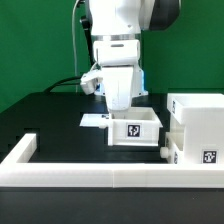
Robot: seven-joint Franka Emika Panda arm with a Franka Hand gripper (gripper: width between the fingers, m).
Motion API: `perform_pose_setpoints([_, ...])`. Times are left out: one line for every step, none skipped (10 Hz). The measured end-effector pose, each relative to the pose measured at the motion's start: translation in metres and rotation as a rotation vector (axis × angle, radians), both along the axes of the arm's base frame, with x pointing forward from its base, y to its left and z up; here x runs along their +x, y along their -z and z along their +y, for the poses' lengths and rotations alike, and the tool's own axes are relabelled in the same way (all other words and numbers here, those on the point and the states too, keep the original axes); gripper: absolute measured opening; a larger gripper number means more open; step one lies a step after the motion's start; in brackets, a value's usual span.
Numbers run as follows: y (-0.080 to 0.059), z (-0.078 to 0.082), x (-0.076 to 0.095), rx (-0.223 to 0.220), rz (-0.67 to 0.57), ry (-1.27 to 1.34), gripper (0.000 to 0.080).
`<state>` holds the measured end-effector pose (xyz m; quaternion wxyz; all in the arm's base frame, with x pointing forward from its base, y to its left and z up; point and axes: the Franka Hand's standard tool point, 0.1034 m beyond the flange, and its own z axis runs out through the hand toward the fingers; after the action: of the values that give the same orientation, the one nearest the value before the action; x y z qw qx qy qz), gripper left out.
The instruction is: Assemble drawer
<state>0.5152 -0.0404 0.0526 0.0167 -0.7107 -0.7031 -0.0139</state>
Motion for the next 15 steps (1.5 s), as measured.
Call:
perform_pose_setpoints([0.000,-0.002,0.000,0.000,0.001,-0.004,0.0042])
perform_pose_setpoints([-0.002,0.000,0.005,0.001,0.005,0.001,0.0042])
perform_pose_setpoints([-0.005,0.002,0.013,0.002,0.007,-0.003,0.0042])
perform_pose_setpoints([-0.007,0.004,0.020,0.003,0.001,-0.003,0.0042])
perform_pose_setpoints([-0.006,0.005,0.024,0.005,0.002,-0.005,0.0042])
perform_pose_setpoints([-0.006,0.005,0.026,0.005,0.001,-0.005,0.0042])
perform_pose_setpoints([-0.005,0.005,0.025,0.005,0.002,-0.004,0.0042])
perform_pose_setpoints([-0.005,0.005,0.025,0.005,0.003,-0.003,0.0042])
perform_pose_setpoints([-0.005,0.006,0.025,0.005,0.003,-0.003,0.0042])
perform_pose_setpoints([-0.006,0.009,0.026,0.006,0.003,0.002,0.0042])
perform_pose_setpoints([-0.007,0.013,0.030,0.007,-0.001,0.003,0.0042])
perform_pose_setpoints([-0.007,0.017,0.033,0.008,-0.004,0.007,0.0042])
perform_pose_setpoints([-0.007,0.022,0.033,0.009,-0.004,0.009,0.0042])
perform_pose_setpoints([-0.007,0.025,0.033,0.011,-0.003,0.006,0.0042])
perform_pose_setpoints([-0.006,0.025,0.032,0.012,-0.001,0.007,0.0042])
